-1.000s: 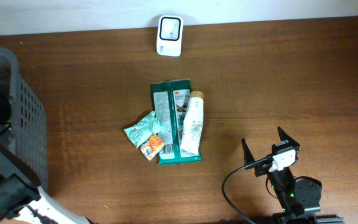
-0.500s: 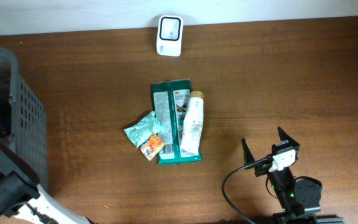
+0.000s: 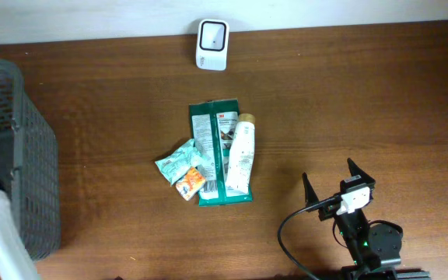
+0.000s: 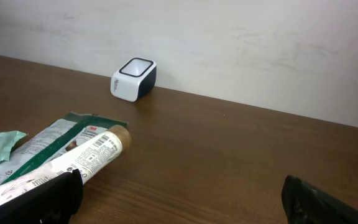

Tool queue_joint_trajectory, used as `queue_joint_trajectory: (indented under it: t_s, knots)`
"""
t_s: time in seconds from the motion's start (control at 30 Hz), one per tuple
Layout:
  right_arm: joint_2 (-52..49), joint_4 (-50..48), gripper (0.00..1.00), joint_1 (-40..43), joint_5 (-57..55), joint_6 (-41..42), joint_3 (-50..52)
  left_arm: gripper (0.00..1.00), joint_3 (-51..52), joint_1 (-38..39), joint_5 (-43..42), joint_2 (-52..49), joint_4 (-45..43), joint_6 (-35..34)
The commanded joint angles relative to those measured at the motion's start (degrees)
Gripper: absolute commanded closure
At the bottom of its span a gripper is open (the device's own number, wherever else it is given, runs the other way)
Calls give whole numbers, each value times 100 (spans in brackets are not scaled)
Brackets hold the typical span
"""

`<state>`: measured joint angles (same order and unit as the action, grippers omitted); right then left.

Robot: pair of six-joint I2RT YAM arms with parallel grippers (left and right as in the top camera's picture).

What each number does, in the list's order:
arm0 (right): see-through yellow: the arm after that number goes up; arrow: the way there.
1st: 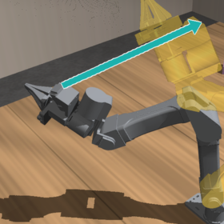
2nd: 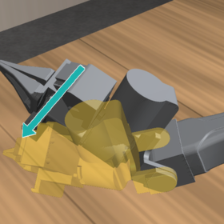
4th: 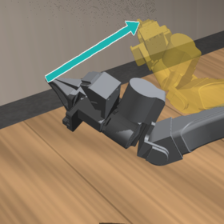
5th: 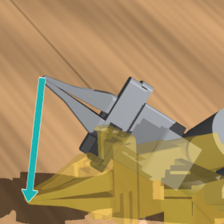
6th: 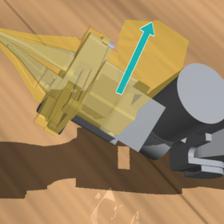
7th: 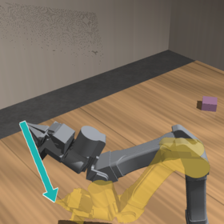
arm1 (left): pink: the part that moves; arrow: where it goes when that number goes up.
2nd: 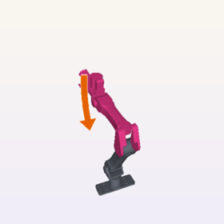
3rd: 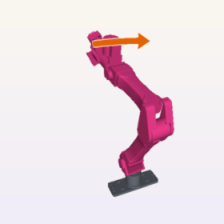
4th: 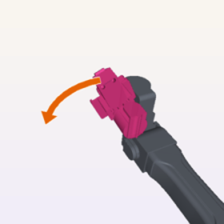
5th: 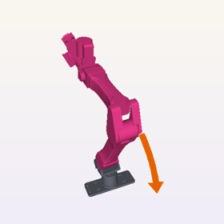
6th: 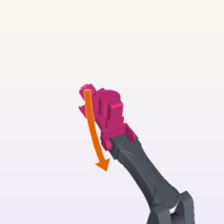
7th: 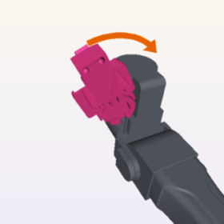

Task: Scan the item barcode
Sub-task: 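Grasp the green-lidded jar by its lid and lift it out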

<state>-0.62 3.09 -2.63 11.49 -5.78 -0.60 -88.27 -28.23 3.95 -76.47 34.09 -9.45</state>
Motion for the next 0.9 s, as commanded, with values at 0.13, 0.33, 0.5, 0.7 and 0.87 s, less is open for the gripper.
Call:
queue_joint_trajectory:
  t_s: [0.13,0.33,0.5,0.7,0.87]
  knots:
    - [44,17,2,-35,-11,22,28,51,-35,2559,-632,487,1084,52]
    - [44,17,2,-35,-11,20,28,51,400,4113,-614,-44,1576,76]
    - [44,17,2,-35,-11,20,28,51,828,5228,-612,-822,1276,225]
    - [44,17,2,-35,-11,20,28,50,831,6273,-669,-1733,282,262]
    - [44,17,2,-35,-11,20,28,49,831,6889,-802,-2433,-603,146]
